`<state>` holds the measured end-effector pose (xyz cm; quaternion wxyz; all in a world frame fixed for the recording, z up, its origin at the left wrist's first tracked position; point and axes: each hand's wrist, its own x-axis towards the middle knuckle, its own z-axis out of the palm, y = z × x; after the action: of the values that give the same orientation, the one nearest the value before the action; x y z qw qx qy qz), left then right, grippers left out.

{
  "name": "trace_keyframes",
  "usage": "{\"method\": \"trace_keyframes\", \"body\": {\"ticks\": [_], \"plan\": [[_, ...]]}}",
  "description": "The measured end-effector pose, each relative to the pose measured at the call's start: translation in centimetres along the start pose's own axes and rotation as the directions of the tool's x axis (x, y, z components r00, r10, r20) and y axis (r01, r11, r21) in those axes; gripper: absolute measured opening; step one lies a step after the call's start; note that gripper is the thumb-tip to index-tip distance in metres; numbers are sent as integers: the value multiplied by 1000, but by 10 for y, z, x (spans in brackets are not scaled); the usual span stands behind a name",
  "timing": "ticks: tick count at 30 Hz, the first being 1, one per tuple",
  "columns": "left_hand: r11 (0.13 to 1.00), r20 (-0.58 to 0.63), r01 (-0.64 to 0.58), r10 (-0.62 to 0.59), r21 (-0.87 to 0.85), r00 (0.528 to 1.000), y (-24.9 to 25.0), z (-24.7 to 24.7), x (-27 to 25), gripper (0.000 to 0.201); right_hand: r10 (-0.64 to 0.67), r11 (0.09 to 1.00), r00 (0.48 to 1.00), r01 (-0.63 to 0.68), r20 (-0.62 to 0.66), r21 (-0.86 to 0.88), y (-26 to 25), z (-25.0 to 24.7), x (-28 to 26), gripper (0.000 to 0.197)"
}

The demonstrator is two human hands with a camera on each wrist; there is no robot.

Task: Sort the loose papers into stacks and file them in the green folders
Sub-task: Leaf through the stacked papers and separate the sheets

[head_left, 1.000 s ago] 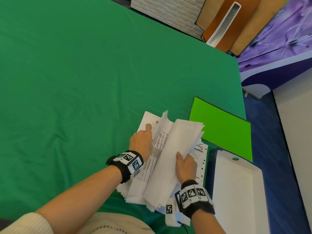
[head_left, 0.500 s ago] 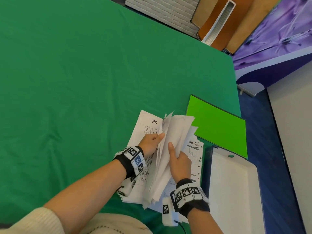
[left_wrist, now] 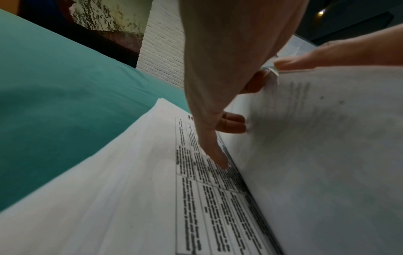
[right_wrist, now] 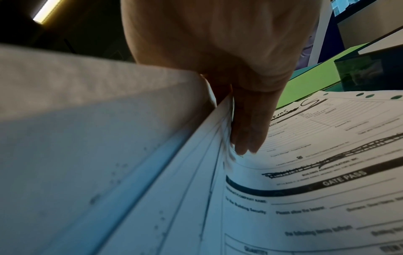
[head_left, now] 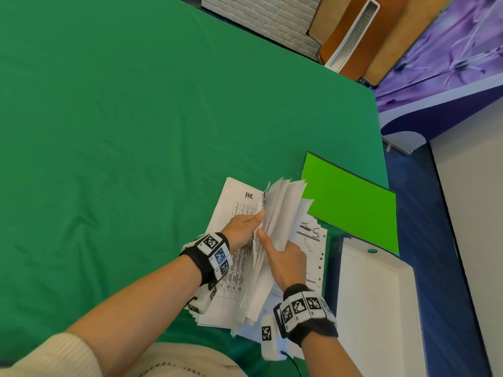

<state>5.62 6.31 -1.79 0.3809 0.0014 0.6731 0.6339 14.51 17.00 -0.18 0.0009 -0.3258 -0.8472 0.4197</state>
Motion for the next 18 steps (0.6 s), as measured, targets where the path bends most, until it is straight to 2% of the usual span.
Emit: {"method": "trace_keyframes", "body": {"ticks": [2,5,7,9,11,14,15,16,18], "plan": [[998,-28,-6,8,65,1000,0,-2,3,37,-4,1000,1000,3,-4,-22,1,0,1,52],[992,-107,-13,26,123,994,1,-6,7,30,3,997,1000,-2,9,-82,8,-1,5,32],[987,-176,-15,43,158,983,1,-11,9,22,24,990,1000,-26,-12,-140,11,-2,7,27],[980,-294,3,57,200,954,1,-20,8,23,54,985,997,-62,-56,-163,12,-3,7,29],[979,-349,-2,76,205,934,-2,-31,7,19,45,986,993,-62,-112,-157,11,-4,4,45],[977,-305,-99,154,188,940,-3,-40,-1,42,-23,995,989,9,-149,-99,10,-2,0,82],[971,-273,-128,182,203,945,-3,-41,-3,49,-56,991,988,38,-146,-126,11,-1,0,87],[965,-243,-160,210,209,947,-2,-40,-6,54,-80,984,989,58,-125,-170,10,1,1,85],[948,-184,-229,271,221,945,0,-36,-10,52,-102,956,994,86,-44,-282,10,3,3,63]]}}
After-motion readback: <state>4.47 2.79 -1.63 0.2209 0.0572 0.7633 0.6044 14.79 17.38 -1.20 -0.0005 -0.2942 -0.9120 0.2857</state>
